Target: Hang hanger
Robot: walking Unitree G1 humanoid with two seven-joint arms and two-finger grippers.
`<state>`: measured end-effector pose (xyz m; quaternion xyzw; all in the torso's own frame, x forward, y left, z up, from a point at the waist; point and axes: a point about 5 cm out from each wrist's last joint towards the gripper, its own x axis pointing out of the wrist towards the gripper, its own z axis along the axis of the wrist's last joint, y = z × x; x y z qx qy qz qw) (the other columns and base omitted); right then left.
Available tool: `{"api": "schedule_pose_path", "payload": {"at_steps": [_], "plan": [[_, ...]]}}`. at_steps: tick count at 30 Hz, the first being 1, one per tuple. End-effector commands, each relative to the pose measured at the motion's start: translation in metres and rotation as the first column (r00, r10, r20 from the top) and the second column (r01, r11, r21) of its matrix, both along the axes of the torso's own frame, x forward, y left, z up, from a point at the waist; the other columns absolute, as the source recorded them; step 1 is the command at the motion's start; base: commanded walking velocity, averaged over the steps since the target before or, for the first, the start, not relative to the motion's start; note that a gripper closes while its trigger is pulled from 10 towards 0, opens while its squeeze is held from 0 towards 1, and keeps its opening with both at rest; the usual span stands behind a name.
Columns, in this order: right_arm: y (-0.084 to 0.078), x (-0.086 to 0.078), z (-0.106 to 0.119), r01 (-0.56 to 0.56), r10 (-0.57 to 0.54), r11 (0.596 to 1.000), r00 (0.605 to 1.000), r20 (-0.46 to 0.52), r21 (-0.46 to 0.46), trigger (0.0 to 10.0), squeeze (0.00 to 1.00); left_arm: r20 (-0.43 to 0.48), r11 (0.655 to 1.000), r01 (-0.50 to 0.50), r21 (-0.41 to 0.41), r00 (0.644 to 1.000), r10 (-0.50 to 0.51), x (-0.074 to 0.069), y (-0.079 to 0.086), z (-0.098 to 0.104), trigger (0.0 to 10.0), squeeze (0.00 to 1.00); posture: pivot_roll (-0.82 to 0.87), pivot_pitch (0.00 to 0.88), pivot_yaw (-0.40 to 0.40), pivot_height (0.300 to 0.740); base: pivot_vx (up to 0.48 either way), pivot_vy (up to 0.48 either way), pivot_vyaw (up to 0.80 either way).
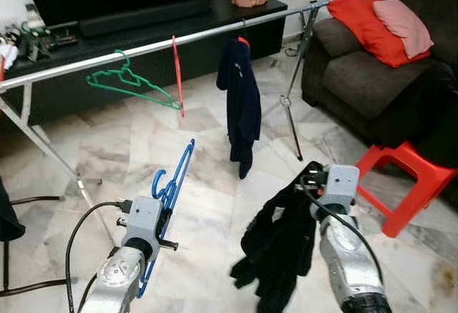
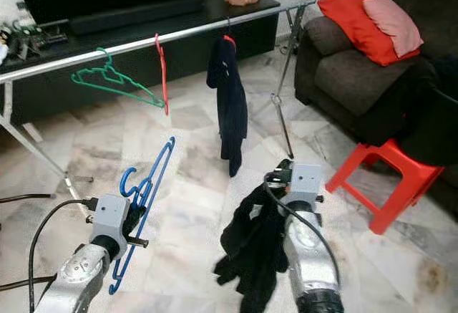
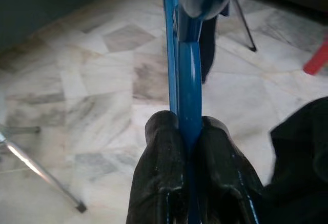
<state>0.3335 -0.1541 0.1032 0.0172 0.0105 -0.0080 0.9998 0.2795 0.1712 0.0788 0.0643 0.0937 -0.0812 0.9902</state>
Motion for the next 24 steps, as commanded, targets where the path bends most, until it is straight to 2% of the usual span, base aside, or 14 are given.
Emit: {"api": "schedule_pose_path", "payload": {"at_steps": [1,5,6,8,11,12,14,15,17,19,21,22,23,24], "plan": [[-0.003,0.002,0.003,0.027,-0.027,1.0,0.999,0.02,0.004,10.0,0.0,0.017,0.999,0.049,-0.009,0.999,-0.049,0.0,-0.009,0.005,10.0,0.0,0.03,0.145,0.012,0.74,0.0,0.0,0.8],[-0.002,0.004,0.004,0.019,-0.02,0.999,0.999,0.027,0.025,10.0,0.0,0.019,0.995,0.101,-0.002,0.995,-0.101,0.001,-0.014,0.008,10.0,0.0,0.03,0.15,0.013,0.74,0.0,0.0,0.8],[-0.002,0.008,0.006,0.007,-0.008,0.999,1.0,0.016,0.032,10.0,0.0,-0.002,0.977,0.207,0.053,0.978,-0.208,0.002,-0.017,0.01,10.0,0.0,0.03,0.155,0.012,0.74,0.0,0.0,0.0],[-0.001,0.011,0.006,-0.01,0.01,1.0,1.0,-0.001,0.017,10.0,0.0,-0.047,0.954,0.285,0.099,0.959,-0.281,0.002,-0.018,0.009,10.0,0.0,0.03,0.155,0.011,0.74,0.0,0.0,0.0],[-0.001,0.019,-0.002,-0.067,0.06,0.995,0.994,-0.096,-0.07,10.0,0.0,-0.201,0.844,0.513,0.156,0.853,-0.482,-0.007,-0.016,0.003,10.0,0.0,0.03,0.159,0.008,0.74,0.0,0.0,0.0],[0.001,0.022,-0.001,-0.103,0.096,0.992,0.989,-0.111,-0.068,10.0,0.0,-0.298,0.758,0.627,0.181,0.769,-0.565,-0.014,-0.013,-0.001,10.0,0.0,0.04,0.158,0.007,0.74,0.0,0.0,0.0],[0.006,0.026,-0.003,-0.161,0.147,0.983,0.978,-0.15,-0.084,10.0,0.0,-0.361,0.683,0.703,0.198,0.7,-0.616,-0.017,-0.009,-0.001,10.0,0.0,0.04,0.159,0.005,0.74,0.0,0.0,0.0],[0.006,0.026,-0.003,-0.167,0.153,0.982,0.976,-0.154,-0.084,10.0,0.0,-0.362,0.679,0.706,0.201,0.698,-0.618,-0.017,-0.009,-0.001,10.0,0.0,0.04,0.159,0.005,0.74,0.0,0.0,0.0],[0.011,0.028,-0.002,-0.198,0.18,0.975,0.97,-0.164,-0.096,10.0,0.0,-0.374,0.658,0.733,0.173,0.667,-0.644,-0.016,-0.01,0.004,10.0,0.0,0.03,0.156,0.005,0.74,0.0,0.0,0.0],[0.021,0.03,0.003,-0.275,0.26,0.958,0.954,-0.151,-0.087,10.0,0.0,-0.384,0.601,0.786,0.145,0.604,-0.698,-0.016,-0.016,0.011,10.0,0.0,0.04,0.155,0.002,0.74,0.0,0.0,0.0],[0.022,0.031,0.004,-0.283,0.268,0.955,0.952,-0.151,-0.085,10.0,0.0,-0.385,0.592,0.794,0.139,0.594,-0.706,-0.016,-0.017,0.012,10.0,0.0,0.04,0.154,0.002,0.74,0.0,0.0,0.0],[0.024,0.031,0.005,-0.3,0.284,0.949,0.946,-0.154,-0.096,10.0,0.0,-0.372,0.593,0.793,0.14,0.597,-0.71,-0.013,-0.02,0.014,10.0,0.0,0.04,0.155,0.002,0.74,0.0,0.0,0.0],[0.032,0.032,0.008,-0.354,0.339,0.931,0.929,-0.148,-0.089,10.0,0.0,-0.326,0.61,0.78,0.136,0.617,-0.716,-0.007,-0.032,0.018,10.0,0.0,0.03,0.152,0.003,0.74,0.0,0.0,0.0],[0.032,0.032,0.008,-0.354,0.339,0.931,0.929,-0.148,-0.089,10.0,0.0,-0.326,0.61,0.78,0.136,0.617,-0.716,-0.007,-0.032,0.018,10.0,0.0,0.03,0.152,0.003,0.74,0.0,0.0,0.0]]}}
